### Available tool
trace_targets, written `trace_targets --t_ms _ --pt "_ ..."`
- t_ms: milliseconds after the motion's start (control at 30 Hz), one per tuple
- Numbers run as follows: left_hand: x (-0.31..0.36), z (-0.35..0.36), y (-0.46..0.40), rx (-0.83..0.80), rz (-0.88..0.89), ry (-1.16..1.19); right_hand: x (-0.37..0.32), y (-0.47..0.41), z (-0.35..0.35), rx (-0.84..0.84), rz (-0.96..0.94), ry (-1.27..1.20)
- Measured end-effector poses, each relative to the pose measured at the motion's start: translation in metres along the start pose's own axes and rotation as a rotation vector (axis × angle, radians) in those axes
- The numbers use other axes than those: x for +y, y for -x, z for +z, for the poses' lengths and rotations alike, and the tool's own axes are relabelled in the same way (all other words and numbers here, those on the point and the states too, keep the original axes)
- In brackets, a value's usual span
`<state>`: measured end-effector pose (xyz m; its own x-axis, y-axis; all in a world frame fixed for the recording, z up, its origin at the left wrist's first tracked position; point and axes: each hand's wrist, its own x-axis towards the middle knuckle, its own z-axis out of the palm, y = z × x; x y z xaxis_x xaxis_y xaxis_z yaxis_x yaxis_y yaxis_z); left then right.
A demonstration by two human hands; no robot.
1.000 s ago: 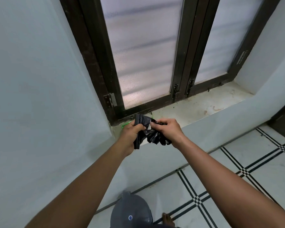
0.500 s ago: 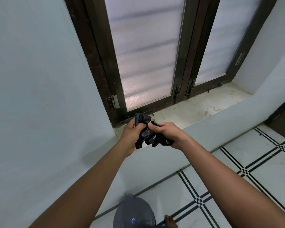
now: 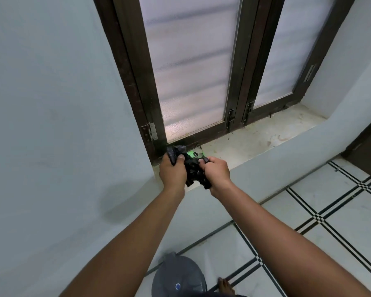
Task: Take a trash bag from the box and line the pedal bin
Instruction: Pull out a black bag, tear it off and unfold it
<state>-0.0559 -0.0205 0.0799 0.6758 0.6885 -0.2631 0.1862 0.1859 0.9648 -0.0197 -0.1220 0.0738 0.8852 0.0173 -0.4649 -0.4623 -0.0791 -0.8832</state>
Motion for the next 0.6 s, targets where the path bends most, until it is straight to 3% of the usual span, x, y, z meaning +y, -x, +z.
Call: trace_targets --t_ms 67,133,267,400,500,600 --pt "-0.003 0.001 -0.002 0.065 -0.056 0.11 0.002 0.0 0.006 0.034 0.118 -0.23" --pt "-0.005 0.001 -0.003 0.092 -0.049 0.145 0.003 -0.002 0.007 0.088 0.133 -0.277" --pt "-0.004 0.008 0.003 0.113 0.059 0.075 -0.002 0.005 0.01 0.17 0.108 -0.358" --pt "0.0 0.004 0.001 0.201 0.104 0.053 -0.015 0.004 0.0 0.206 0.261 -0.66" --pt "-0.004 -0.002 -0.002 0.212 0.037 0.075 -0.022 -0.005 -0.034 0.272 0.307 -0.817" --pt "-0.008 0.001 -0.008 0.083 -0.12 0.159 -0.021 -0.005 -0.059 0.179 0.307 -0.73"
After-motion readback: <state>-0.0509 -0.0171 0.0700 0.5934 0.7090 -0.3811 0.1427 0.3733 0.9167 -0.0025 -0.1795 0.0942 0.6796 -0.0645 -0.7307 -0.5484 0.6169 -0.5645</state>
